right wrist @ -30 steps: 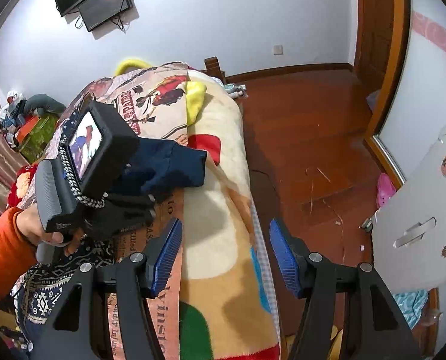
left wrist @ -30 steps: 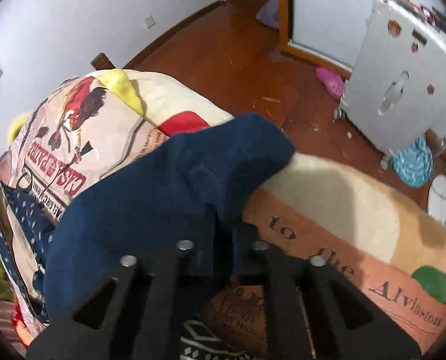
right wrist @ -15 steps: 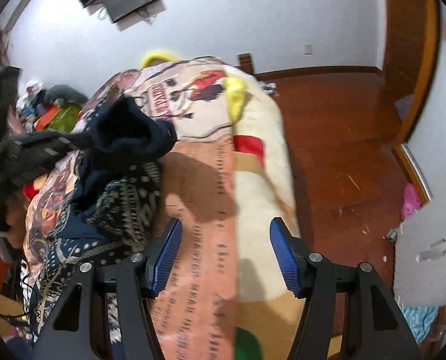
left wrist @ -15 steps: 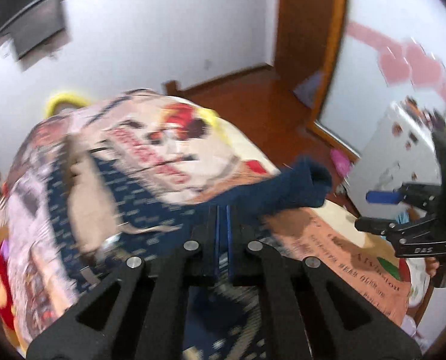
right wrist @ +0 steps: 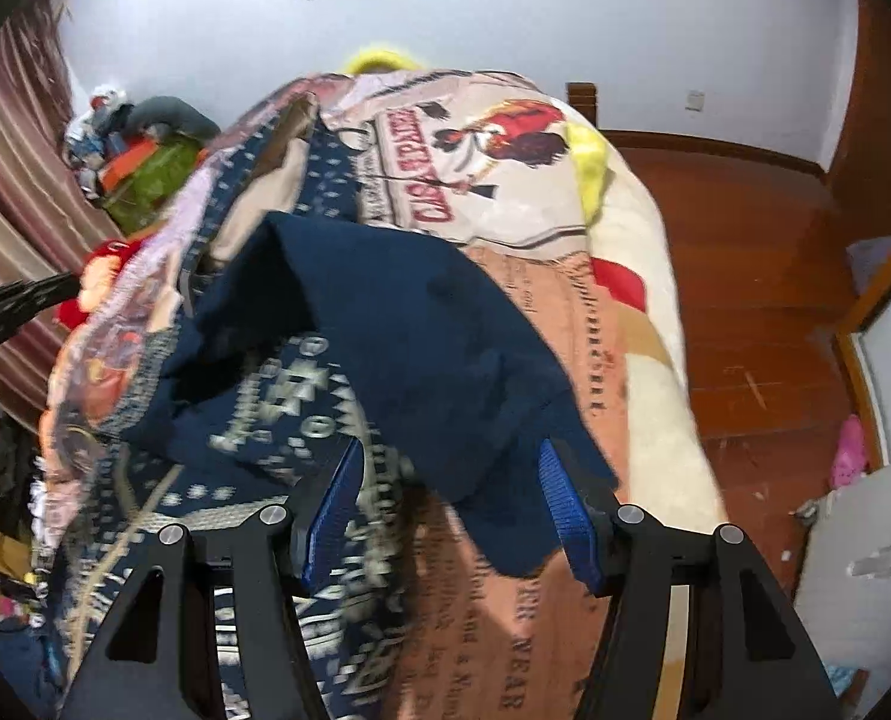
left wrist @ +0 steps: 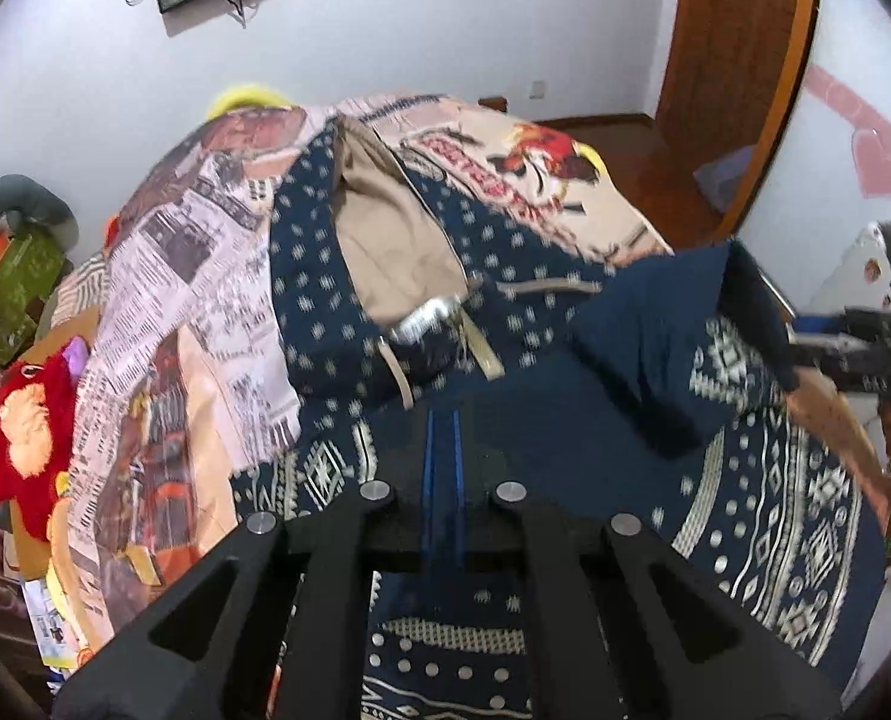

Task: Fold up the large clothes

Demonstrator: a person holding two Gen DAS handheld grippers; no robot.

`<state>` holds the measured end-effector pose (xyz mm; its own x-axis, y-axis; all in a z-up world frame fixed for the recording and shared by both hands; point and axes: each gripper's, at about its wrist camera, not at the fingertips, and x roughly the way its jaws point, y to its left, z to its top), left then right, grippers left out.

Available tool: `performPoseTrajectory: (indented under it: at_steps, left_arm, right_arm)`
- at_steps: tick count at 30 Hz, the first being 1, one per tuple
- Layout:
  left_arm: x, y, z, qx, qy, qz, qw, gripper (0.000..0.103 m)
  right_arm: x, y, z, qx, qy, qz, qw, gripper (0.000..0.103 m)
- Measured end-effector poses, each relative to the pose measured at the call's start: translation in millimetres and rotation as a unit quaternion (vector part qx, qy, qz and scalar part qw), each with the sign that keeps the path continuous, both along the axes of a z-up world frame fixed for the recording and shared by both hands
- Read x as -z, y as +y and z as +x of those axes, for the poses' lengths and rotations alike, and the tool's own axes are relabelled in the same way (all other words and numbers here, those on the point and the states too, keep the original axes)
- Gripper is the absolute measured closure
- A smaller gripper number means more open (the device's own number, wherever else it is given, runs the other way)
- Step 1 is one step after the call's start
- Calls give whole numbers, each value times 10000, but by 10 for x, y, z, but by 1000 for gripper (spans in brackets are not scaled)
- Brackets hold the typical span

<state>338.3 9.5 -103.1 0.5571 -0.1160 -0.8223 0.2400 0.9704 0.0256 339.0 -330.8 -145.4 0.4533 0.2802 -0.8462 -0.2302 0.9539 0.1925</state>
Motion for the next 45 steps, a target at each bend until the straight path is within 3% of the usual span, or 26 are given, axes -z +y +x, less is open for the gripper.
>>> performPoseTrajectory:
  at_steps: [6,9,11,13,15,21,25,30,31,33,35,36,40,45]
  left_arm:
    - [207,-112,-16,129,306,-38,9994,85]
    - [190,-355,28,371,231,173,9989,63]
    - [136,-554,51,603,110,218,9979,42]
    - [88,-767,88,868,58,207,9960,34]
    - [64,-1051,166,1148,6,312,9929,33]
    - [247,-1774,483,1574,99,792,9843,33]
    - [430,-2162,591,1973,157,1196,9729,33]
    - [513,-2419,700,2052,170,1082,9726,33]
    - [520,-2451,717,2060,121,1068,9726,36]
    - [548,-2506,748,2068,48,1107,9721,58]
    - [590,-2523,789,1948,72,1202,9734,87]
    - [602,-2503,827,1840,42,1201,9756,93]
    - [495,-2304,905,1567,36,657,9855,101]
    - [253,-1966,853,1235,-257,516,9907,102]
  right_arm:
    - [359,-22,189,72,616,-113,9980,38]
    - [364,-22,130,19,553,-192,9983,38]
    - [316,-56,66,8,511,-149,9986,38]
    - [223,-125,-35,37,433,-64,9990,38]
    - [99,-179,-138,86,255,-90,9996,37]
    - [-377,-364,-475,300,-561,-219,9977,23]
    - [-562,-426,-628,360,-912,-397,9944,16]
    - [-610,-407,-753,287,-1239,-684,9895,12]
    - [-598,-398,-761,259,-1253,-738,9890,12]
    - [-578,-378,-776,235,-1293,-825,9879,12]
    - [-570,-368,-788,208,-1332,-854,9872,12]
    - [-565,-357,-790,208,-1353,-864,9868,12]
    - [-562,-352,-784,288,-1418,-747,9866,12]
    - [-545,-332,-714,448,-1379,-595,9876,12]
